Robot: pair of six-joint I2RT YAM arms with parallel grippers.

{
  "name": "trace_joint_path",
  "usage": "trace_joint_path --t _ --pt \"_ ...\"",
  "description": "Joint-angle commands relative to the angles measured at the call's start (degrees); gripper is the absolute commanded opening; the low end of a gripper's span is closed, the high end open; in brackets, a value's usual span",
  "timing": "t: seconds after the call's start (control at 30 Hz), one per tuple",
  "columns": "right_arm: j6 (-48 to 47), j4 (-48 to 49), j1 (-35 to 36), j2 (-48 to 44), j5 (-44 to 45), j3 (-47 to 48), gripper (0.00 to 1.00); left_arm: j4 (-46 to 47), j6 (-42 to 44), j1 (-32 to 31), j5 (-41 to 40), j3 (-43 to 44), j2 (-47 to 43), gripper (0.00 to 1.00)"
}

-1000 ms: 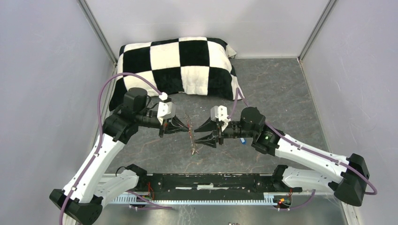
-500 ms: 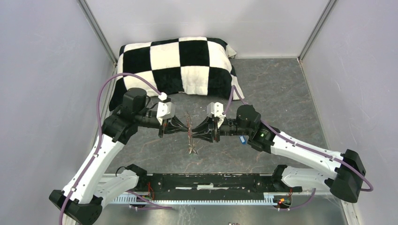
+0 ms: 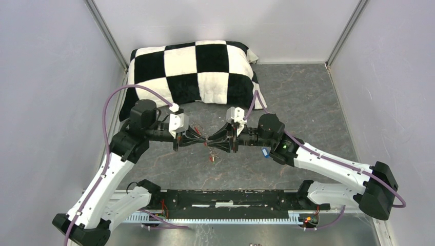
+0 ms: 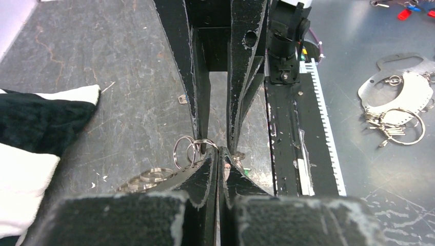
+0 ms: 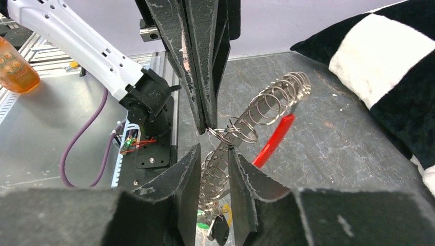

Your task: Put the keys on the keyring

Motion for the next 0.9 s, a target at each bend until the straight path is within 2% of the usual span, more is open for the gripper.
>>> trace_joint_path --t 0.0,0.33,0.4,0.53,0.67,0.87 --pt "2.1 8.3 0.6 -0.4 -0.5 1.8 0.34 4.7 -3.3 -0.2 -2.6 -1.2 0.0 0.02" --pt "-0.2 7.5 1.2 -0.9 -0.7 2.0 0.33 4.7 -4.1 -0.2 -3.4 -1.4 -0.1 0.02" --pt "-3.1 3.8 1.3 -1.5 0.2 2.7 0.35 4.7 -4.2 -0.2 -3.7 -1.4 -0.2 0.02" --pt "-10.4 -3.3 1.3 -4.4 2.0 2.8 0.44 4.7 -4.6 -0.2 -4.1 -1.4 -0.7 0.02" --pt "-16.2 -13.4 1.3 -4.5 2.5 6.1 0.45 4.6 -5.2 -0.2 -3.9 -1.3 -0.9 0.02" --pt "-16.8 -13.7 1.3 -5.4 2.5 6.4 0.44 4.7 -5.8 -0.2 -2.9 -1.1 -1.0 0.02"
